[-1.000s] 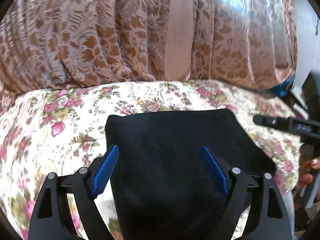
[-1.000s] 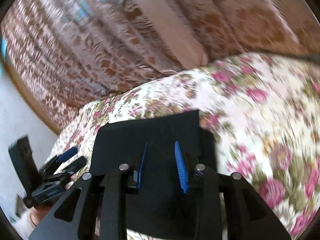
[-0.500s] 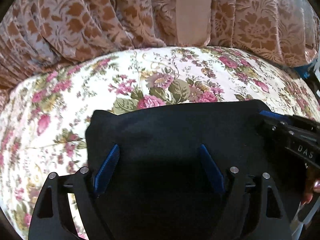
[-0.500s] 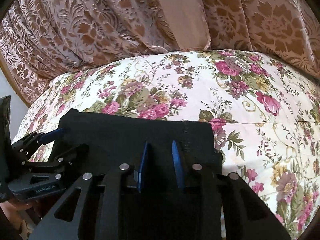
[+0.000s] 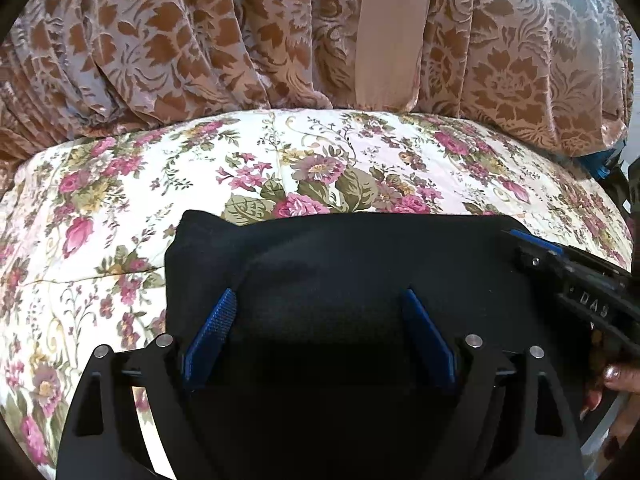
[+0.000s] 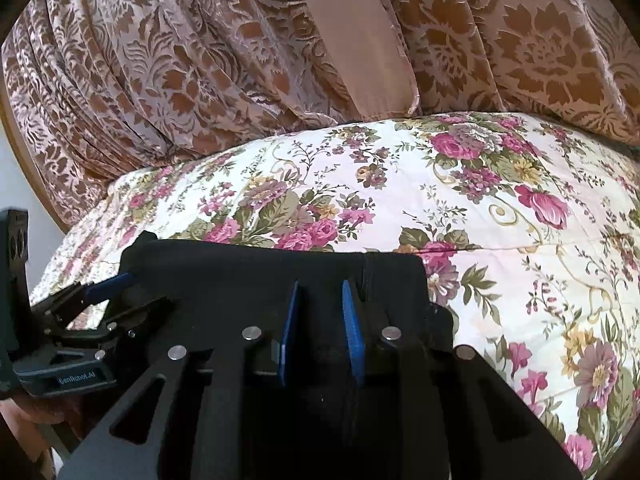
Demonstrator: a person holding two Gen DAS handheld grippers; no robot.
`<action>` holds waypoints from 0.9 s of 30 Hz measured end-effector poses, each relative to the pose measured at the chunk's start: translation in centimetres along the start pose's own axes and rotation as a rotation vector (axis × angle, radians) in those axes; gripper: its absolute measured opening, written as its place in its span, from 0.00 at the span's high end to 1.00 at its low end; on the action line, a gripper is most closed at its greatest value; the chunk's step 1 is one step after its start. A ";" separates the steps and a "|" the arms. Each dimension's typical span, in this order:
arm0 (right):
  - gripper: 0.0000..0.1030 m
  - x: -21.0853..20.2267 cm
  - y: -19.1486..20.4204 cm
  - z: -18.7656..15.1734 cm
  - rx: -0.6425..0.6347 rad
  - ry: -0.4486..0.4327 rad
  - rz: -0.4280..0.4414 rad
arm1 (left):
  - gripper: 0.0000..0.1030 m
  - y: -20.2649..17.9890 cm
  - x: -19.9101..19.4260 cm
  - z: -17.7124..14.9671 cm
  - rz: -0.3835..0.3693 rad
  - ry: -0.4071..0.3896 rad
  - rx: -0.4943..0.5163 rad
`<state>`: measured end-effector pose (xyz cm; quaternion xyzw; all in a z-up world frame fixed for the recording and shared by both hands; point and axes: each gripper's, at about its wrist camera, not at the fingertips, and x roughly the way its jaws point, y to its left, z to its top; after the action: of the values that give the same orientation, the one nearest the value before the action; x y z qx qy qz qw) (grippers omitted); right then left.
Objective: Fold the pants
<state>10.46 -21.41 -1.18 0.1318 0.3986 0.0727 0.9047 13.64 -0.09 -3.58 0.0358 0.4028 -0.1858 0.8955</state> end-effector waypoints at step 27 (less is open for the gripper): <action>0.26 -5.5 -6.1 -7.1 0.429 0.179 0.226 | 0.14 7.5 -5.0 -9.0 -0.409 0.059 -0.414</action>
<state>1.65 -27.25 -3.74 0.3574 0.4661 0.0984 0.8033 6.91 10.29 -6.63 -0.2242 0.4569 -0.2755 0.8155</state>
